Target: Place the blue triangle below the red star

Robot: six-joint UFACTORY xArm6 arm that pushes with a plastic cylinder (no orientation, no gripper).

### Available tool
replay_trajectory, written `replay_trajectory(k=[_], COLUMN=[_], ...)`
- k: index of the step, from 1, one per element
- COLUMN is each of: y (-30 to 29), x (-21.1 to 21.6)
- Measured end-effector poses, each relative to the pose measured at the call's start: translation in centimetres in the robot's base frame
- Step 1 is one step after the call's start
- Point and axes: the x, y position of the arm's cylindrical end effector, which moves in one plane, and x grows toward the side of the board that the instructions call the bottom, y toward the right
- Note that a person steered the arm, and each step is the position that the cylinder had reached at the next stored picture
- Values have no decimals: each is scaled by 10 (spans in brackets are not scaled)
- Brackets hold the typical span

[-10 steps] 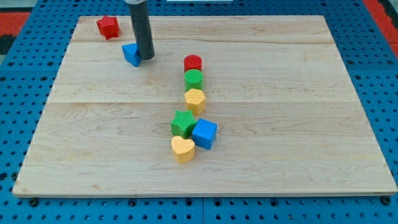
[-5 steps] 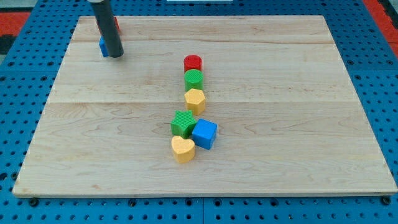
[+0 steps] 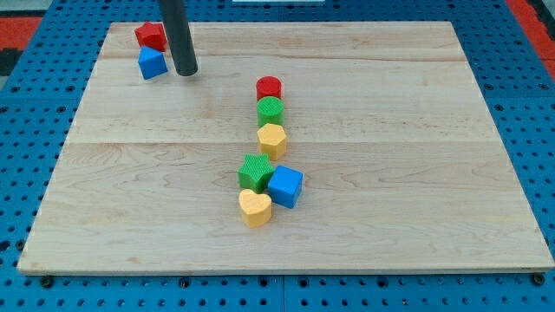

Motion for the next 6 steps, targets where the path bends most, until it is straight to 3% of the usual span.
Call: replay_trajectory(k=[6], y=[-24], x=[-12])
